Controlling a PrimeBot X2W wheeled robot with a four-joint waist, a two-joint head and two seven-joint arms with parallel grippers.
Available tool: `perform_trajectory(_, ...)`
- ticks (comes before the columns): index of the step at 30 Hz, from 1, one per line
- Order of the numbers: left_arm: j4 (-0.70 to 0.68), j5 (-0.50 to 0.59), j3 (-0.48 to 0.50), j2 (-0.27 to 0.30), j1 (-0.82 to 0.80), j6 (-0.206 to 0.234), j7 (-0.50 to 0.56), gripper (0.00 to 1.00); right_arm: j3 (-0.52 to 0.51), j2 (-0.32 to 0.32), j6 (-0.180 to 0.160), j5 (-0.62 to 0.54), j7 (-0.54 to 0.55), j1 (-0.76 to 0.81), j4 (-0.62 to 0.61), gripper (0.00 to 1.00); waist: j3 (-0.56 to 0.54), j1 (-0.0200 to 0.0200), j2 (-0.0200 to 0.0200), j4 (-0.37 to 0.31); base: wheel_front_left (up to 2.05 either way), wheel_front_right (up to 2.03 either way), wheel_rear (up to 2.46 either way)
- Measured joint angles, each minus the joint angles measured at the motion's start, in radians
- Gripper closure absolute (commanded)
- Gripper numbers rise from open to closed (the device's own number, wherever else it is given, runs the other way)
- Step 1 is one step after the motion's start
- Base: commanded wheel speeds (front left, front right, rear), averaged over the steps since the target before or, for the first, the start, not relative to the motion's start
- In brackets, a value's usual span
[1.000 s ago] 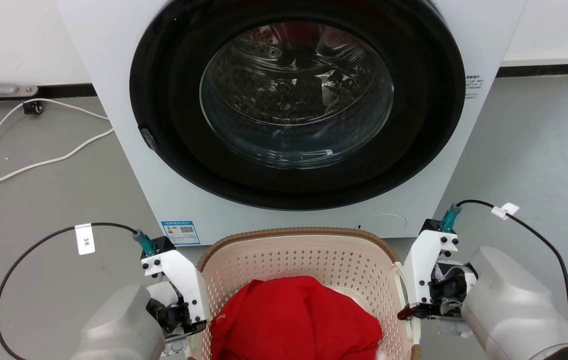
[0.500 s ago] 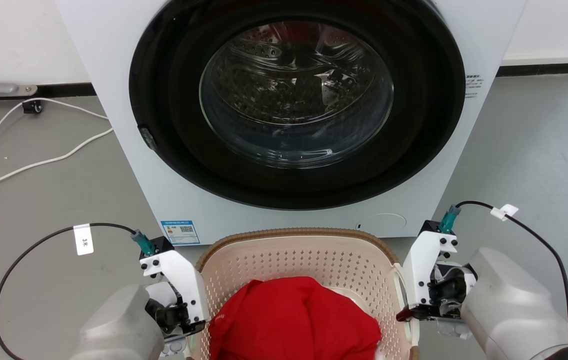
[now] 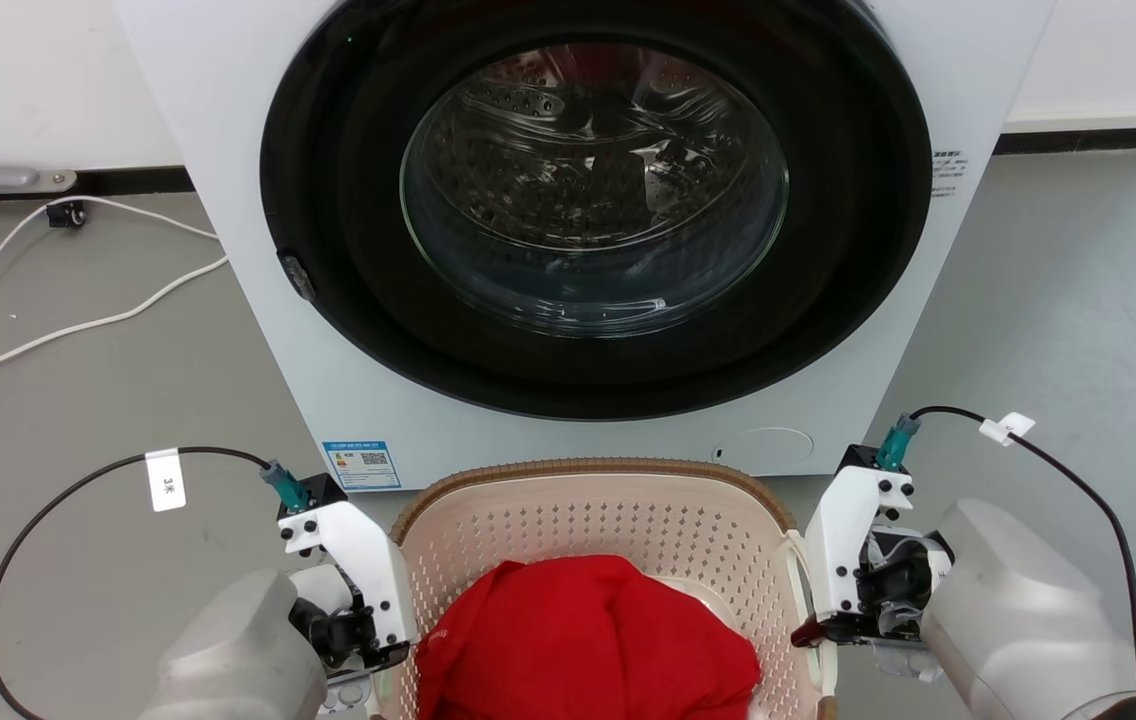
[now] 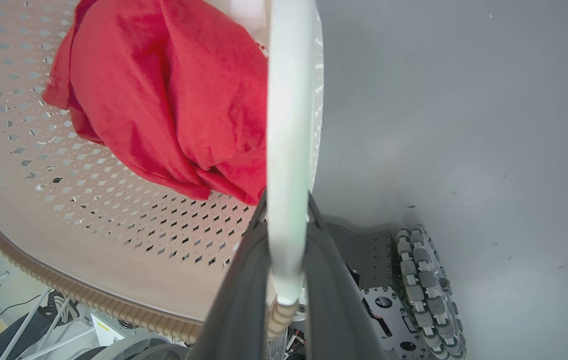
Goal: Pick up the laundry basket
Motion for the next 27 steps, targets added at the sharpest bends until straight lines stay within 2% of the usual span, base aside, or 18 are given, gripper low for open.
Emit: perform_trajectory(27, 0.003, -0.007, -0.013, 0.003, 0.002, -0.001, -0.009, 1.0, 0.017, 0.001, 0.0, 0.018, 0.0, 0.004, 0.0, 1.0, 0.0, 0.0, 0.0, -0.001, 0.0, 0.0, 0.0)
